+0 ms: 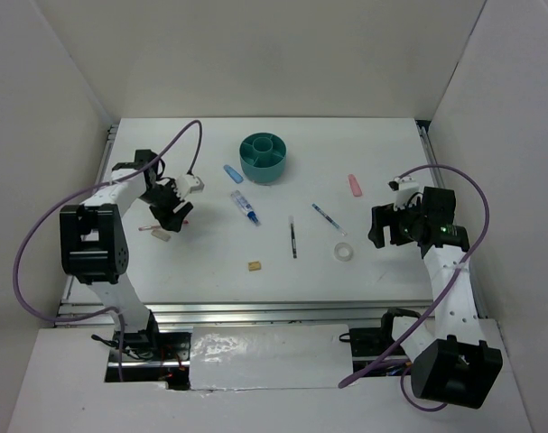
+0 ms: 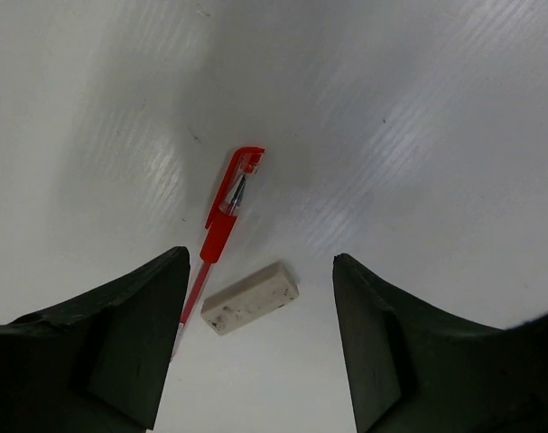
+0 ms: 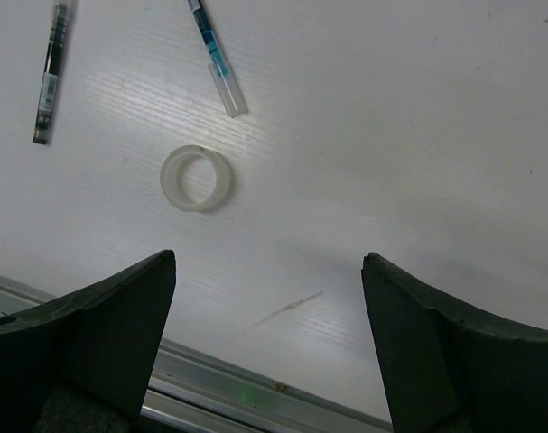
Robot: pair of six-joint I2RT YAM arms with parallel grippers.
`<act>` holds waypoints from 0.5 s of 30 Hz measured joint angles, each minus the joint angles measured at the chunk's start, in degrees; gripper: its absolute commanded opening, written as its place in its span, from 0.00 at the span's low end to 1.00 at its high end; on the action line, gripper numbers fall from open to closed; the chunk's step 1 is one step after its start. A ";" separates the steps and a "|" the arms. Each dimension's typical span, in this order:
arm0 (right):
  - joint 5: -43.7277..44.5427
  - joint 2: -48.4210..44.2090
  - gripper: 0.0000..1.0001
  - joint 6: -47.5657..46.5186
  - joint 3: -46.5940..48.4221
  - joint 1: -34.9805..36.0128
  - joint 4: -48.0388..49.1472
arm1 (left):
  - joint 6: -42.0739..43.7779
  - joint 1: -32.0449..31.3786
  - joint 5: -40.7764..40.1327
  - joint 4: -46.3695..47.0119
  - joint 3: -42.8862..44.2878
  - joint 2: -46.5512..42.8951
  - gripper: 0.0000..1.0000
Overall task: Sort the stationery into containers
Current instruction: Pick up the pen from the center of the board.
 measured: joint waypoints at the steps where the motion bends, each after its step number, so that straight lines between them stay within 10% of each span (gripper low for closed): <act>1: -0.02 -0.02 0.90 0.00 0.00 0.00 0.02 | 0.31 0.09 -0.07 0.09 0.07 0.39 0.76; 15: 0.00 -0.02 0.88 0.00 1.42 0.00 0.04 | 5.07 2.49 -2.78 4.92 -0.33 4.50 0.53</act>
